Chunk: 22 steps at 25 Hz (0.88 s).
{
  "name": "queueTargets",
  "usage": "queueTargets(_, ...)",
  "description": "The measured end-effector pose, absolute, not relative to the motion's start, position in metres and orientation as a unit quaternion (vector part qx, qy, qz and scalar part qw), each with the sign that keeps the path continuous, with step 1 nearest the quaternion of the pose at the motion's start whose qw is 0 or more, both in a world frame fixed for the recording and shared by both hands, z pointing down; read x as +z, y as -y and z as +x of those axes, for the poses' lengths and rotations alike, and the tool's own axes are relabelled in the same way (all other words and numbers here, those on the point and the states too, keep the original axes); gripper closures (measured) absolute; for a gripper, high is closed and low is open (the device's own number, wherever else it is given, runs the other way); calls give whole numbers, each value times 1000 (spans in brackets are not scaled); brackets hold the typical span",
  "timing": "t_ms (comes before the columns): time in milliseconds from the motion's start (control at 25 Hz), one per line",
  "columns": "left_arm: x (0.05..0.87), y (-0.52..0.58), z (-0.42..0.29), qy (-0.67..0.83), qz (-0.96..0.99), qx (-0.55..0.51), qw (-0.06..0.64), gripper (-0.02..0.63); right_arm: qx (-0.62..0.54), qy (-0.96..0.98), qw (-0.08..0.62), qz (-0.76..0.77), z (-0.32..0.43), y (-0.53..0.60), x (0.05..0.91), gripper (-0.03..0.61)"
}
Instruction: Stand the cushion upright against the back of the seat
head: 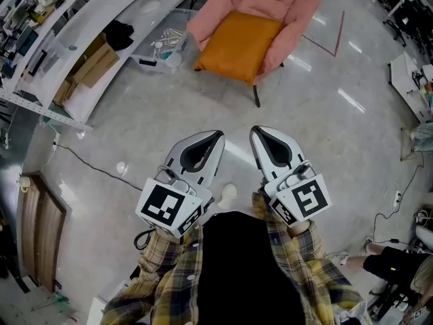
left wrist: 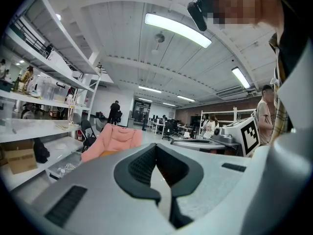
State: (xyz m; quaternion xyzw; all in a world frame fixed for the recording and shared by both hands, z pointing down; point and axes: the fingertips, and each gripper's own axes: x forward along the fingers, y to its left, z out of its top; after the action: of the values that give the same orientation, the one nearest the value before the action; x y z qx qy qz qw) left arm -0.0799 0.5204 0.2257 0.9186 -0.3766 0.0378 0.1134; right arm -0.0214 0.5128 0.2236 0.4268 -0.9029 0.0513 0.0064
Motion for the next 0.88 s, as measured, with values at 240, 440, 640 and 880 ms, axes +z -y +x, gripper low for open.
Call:
queueTargets(240,228,-480,-115,368,922,38,115,609,53,901,13,430,-58,-474,225,560)
queueTargets(440,231,-435,-157,350,929,51,113,610,58,894,8,445,-101,-429,228,560)
queueTargets(640,231,-384,-200,324,938,57,112,609,60,883,6,466,-149,-384,229,561)
queueTargets(880,242,-341,-237,287,947,71,122,610,68,859,10,508,-178,-344,236,560)
